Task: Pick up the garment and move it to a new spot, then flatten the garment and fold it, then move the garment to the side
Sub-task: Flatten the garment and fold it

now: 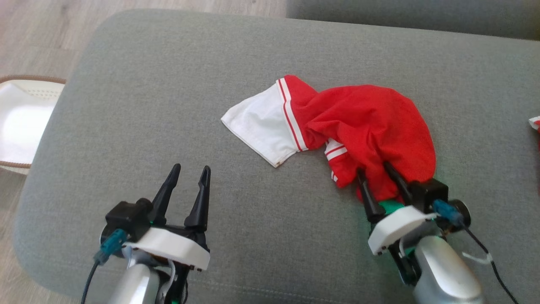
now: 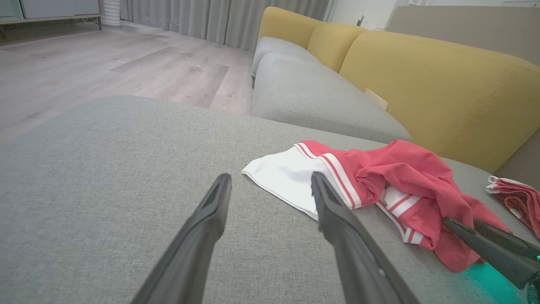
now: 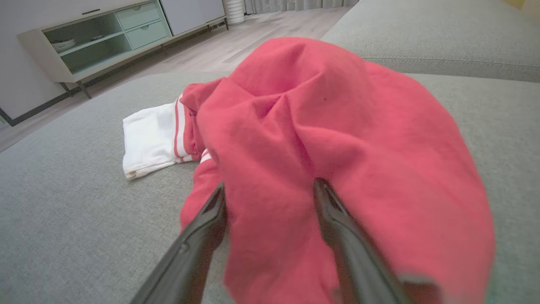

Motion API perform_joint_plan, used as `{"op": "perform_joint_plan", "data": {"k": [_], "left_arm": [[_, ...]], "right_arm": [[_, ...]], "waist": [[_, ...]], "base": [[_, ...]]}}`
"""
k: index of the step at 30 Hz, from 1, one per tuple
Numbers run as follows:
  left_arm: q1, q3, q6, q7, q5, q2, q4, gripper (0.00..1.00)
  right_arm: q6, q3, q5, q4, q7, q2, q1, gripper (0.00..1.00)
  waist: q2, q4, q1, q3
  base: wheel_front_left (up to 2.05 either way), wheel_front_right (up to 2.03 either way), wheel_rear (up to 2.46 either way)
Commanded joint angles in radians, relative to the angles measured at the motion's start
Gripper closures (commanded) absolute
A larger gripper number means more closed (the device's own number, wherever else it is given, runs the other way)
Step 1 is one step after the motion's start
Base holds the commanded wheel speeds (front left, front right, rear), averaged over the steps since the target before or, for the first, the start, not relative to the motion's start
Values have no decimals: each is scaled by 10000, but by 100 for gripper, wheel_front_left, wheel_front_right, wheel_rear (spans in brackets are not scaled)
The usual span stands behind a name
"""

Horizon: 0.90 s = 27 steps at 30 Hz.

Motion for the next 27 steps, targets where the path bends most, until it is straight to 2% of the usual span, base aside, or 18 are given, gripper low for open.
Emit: {"op": "perform_joint_plan", "data": {"k": [1,2,9,18,27], "left_arm": [[-438,342,-50,-122,32,-20,-303,0],[-516,362,-77,-122,32,-28,-277,0],[-515,465,-67,-122,-114,-35,-176,0],[-229,372,74,-122,-416,-36,-166,0],[-59,134,160,-122,-464,-37,-119,0]], "right_arm": [[-7,256,53,-36,-159,-8,-536,83],[-7,429,18,286,-230,-8,-850,100],[-7,880,268,171,-371,-8,-1124,100],[-7,1814,920,-1113,-400,-8,-1201,100],[-7,2359,1452,-2160,-402,-8,-1950,100]], "waist": [[0,-57,0,59],[0,-126,0,92],[0,-277,0,-214],[0,-361,0,-872],[0,-82,0,-1349]], "base": [[0,0,0],[0,0,0],[0,0,0],[0,0,0],[0,0,0]]}}
